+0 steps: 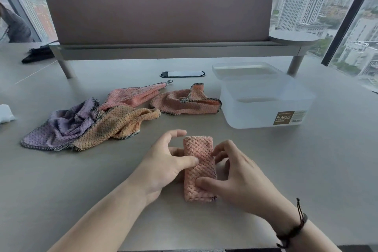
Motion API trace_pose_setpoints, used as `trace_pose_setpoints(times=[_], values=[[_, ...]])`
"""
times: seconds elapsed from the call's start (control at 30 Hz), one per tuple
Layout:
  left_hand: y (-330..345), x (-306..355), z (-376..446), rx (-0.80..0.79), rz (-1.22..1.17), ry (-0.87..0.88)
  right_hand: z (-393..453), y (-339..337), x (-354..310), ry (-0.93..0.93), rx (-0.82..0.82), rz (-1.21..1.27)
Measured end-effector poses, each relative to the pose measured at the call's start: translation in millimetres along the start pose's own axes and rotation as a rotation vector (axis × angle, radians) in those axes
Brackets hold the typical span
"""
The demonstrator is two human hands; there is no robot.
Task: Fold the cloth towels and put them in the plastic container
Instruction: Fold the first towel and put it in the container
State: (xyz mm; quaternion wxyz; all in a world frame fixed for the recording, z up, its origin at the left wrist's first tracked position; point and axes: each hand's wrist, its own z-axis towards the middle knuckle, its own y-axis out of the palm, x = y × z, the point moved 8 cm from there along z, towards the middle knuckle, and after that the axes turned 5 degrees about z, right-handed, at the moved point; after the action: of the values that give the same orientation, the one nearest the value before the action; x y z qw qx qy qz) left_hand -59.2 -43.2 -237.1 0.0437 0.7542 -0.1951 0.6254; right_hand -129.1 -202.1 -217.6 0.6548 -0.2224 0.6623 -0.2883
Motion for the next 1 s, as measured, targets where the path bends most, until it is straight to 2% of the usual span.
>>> trace_pose_setpoints(times=[0.2, 0.37, 0.47, 0.63, 0.8, 1.0], values=[[26, 31, 15, -0.141, -0.184, 0.017, 18, -22, 10, 0.058, -0.015, 0.761], [44, 89, 51, -0.183, -0.28, 0.152, 51, -79, -3, 0.003, 0.009, 0.94], [53, 122, 79, -0.15, -0.302, 0.22, 87, -120, -7, -0.016, 0.058, 0.892], [49, 128, 128, 0.098, 0.012, 0.325, 149, -157, 17, 0.155, 0.152, 0.498], [53, 92, 156, 0.085, 0.191, 0.31, 187, -127, 52, 0.337, -0.062, 0.363], [63, 80, 160, 0.019, 0.255, 0.336, 202, -103, 56, 0.355, -0.22, 0.149]])
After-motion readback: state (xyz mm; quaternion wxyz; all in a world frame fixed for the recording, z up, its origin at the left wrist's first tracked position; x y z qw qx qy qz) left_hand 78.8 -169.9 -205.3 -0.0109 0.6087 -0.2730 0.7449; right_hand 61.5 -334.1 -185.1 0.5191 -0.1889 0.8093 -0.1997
